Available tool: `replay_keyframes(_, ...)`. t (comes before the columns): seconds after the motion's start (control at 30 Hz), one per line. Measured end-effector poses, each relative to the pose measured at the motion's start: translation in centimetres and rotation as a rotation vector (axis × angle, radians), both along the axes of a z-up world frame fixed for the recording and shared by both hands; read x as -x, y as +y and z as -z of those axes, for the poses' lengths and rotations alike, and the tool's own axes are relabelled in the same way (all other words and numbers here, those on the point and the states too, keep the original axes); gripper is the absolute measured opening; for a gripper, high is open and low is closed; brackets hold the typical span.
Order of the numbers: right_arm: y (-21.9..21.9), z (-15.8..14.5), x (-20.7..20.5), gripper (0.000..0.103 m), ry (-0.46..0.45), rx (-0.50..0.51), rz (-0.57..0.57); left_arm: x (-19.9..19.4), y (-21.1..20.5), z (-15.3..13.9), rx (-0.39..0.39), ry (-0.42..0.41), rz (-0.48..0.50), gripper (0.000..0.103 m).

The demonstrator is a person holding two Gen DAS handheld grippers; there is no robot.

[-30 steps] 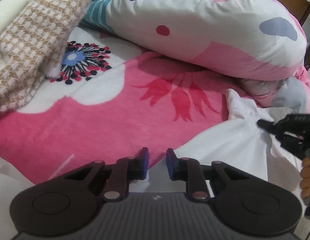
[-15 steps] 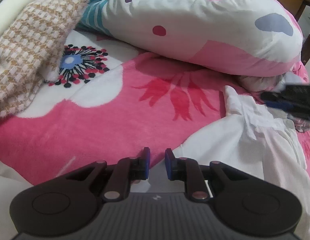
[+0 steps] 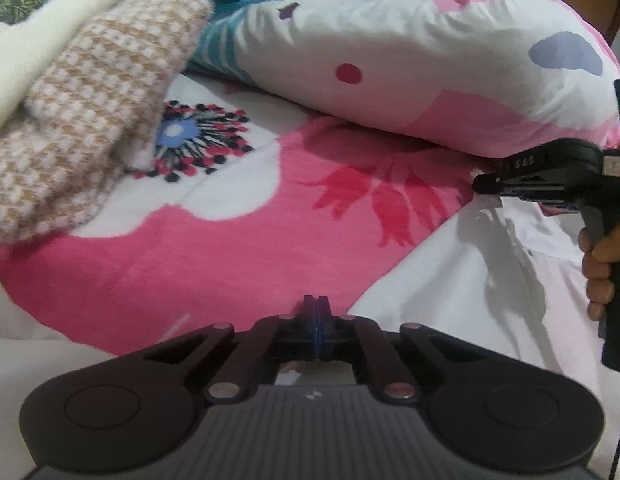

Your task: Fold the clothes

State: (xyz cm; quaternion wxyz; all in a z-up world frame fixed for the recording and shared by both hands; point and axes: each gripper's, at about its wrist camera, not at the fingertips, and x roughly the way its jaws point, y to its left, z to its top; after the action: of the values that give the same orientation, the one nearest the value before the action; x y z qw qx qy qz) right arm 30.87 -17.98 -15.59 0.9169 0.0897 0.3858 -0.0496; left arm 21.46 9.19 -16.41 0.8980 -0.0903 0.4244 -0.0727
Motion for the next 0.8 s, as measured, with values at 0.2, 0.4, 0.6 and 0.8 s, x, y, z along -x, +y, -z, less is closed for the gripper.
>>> replay_keyframes(0.2, -0.4, 2.5, -0.4, 0.007, -0.031, -0.041, -0.015, -0.1, 0.2, 0.0, -0.009, -0.001, -0.005, 0.003)
replay_keyframes(0.4, -6.8, -3.4, 5.7, 0.034, -0.151, -0.259, 0.146, -0.4, 1.0, -0.1, 0.041, 0.022, -0.014, 0.004)
replay_keyframes(0.6, -11.4, -0.9, 8.6, 0.034, 0.101, -0.565, 0.192, 0.2, 1.0, -0.9, 0.032, 0.001, 0.004, 0.019)
replay_keyframes(0.8, -10.8, 3.3, 7.3, 0.032, 0.161, -0.688, 0.194, 1.1, 1.4, -1.8, 0.045, -0.019, 0.026, 0.020)
